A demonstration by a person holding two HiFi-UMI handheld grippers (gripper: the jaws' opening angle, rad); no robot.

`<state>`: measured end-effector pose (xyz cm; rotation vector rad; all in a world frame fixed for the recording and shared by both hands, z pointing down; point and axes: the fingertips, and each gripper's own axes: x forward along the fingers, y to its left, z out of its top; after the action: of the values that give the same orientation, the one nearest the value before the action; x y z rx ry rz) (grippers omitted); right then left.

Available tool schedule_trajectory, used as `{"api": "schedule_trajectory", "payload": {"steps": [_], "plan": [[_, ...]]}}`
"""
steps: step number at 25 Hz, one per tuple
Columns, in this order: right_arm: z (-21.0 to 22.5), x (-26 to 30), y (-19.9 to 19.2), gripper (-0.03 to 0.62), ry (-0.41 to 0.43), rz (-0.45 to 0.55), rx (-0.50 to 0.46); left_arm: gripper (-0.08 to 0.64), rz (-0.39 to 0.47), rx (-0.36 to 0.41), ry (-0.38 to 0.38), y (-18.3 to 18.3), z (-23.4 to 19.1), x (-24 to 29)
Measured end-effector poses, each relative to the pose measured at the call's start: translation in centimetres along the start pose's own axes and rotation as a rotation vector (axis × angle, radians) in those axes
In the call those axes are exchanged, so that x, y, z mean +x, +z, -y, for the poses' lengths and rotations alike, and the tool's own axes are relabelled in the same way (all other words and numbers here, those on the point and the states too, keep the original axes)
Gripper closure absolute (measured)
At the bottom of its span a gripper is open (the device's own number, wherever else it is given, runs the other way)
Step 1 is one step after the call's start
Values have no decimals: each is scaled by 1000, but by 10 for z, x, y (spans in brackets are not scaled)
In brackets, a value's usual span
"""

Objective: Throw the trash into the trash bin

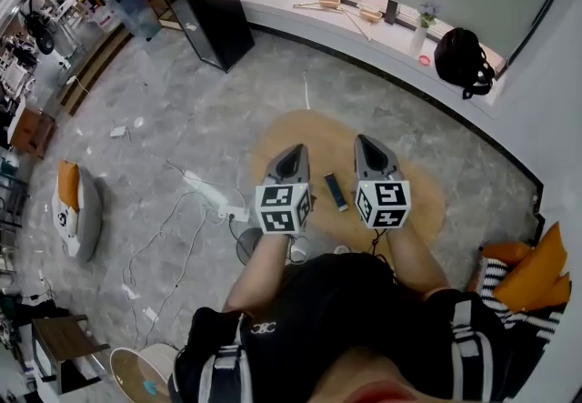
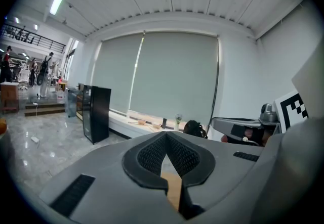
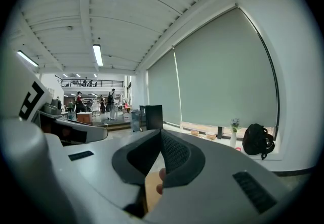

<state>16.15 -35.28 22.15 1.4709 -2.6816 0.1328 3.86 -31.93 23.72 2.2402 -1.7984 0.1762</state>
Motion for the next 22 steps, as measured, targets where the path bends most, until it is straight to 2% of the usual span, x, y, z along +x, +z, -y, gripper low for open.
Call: {"api": "schedule_trajectory", "payload": {"steps": [3, 6, 10, 16, 22], "plan": [[-6, 14, -12, 588, 25, -18, -11, 548, -16, -8, -1, -8, -8, 5], [-13, 24, -31, 552, 50, -73, -9, 548, -49, -32, 0, -23, -16, 9], [-16, 36, -65, 535, 64, -147, 1, 548, -88, -75, 6, -48, -25, 17], [-15, 60, -130, 515, 80, -267, 4, 548, -172, -131, 23, -101, -42, 37], [-11, 89, -215, 499, 87, -395, -6, 548, -251, -164, 35, -172, -63, 62]]}}
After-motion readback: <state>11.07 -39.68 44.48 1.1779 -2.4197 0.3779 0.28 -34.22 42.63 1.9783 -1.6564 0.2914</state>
